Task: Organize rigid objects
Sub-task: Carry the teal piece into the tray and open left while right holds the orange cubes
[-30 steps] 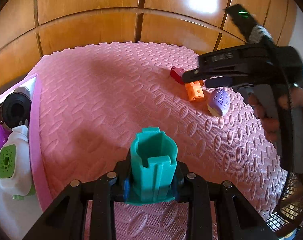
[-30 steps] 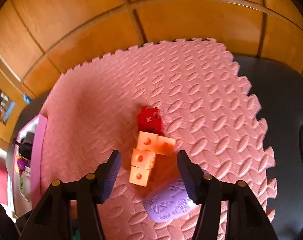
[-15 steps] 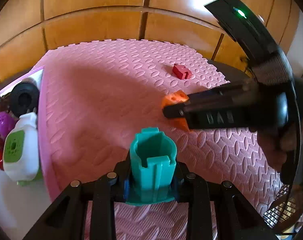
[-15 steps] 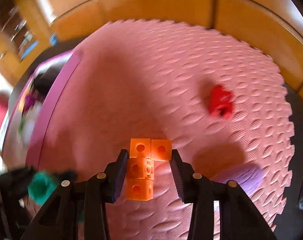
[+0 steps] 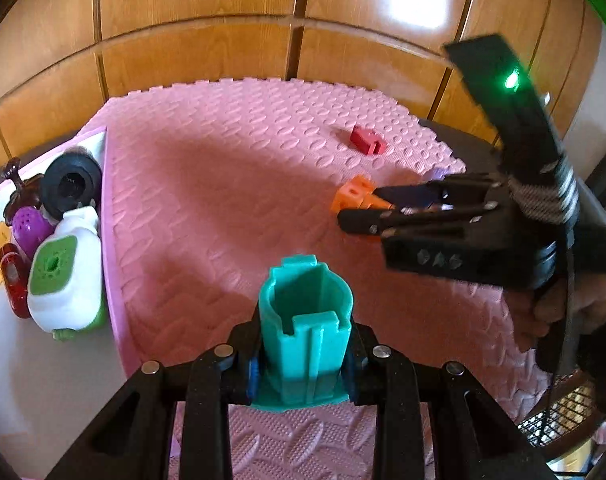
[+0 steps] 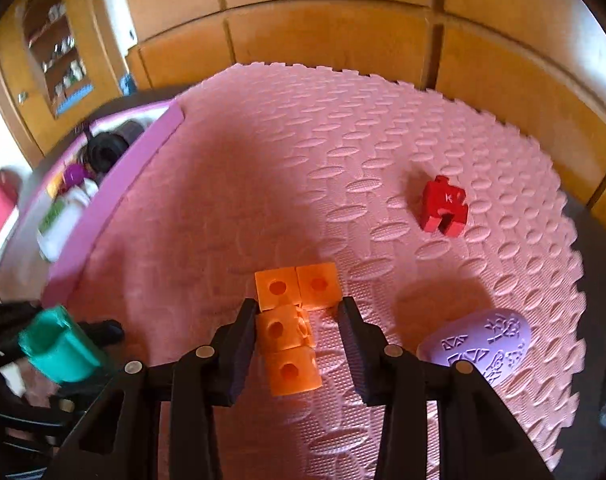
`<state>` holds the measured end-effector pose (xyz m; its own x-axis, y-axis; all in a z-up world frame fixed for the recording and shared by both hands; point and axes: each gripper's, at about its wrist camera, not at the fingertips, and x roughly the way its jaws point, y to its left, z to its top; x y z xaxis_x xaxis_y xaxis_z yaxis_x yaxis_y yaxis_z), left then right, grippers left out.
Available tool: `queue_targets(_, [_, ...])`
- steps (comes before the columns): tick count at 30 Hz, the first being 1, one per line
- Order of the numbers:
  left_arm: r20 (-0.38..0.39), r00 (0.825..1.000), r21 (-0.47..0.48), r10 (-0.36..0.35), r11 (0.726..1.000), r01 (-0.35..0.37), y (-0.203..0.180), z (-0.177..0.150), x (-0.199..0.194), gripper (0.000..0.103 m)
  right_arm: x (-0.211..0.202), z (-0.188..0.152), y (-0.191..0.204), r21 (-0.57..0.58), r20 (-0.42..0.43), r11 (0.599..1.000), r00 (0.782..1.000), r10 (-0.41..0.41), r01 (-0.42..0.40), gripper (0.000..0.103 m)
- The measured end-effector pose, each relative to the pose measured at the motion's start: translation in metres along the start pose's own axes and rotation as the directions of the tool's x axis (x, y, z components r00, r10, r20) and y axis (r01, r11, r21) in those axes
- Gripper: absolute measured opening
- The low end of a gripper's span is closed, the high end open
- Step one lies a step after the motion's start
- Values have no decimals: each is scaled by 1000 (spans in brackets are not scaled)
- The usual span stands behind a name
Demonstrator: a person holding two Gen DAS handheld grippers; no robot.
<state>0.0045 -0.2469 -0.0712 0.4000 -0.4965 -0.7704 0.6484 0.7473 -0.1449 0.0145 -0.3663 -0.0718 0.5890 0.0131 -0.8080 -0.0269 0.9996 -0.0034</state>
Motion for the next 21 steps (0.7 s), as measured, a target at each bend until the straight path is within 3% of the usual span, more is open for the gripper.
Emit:
queue_targets(3, [30, 999, -10, -24, 1000, 24, 0, 4, -9, 30, -2, 0, -5, 14, -1, 1000, 1000, 1, -1, 34])
queue_targets(13, [119, 990, -42, -69, 996, 74, 4, 16, -53, 30, -3, -3, -2, -4, 16, 1000, 1000, -12, 12, 33])
queue_targets(21, [165, 986, -85, -22, 996, 36, 29, 22, -86, 30, -2, -5, 3, -49, 41, 998, 998, -42, 44, 31])
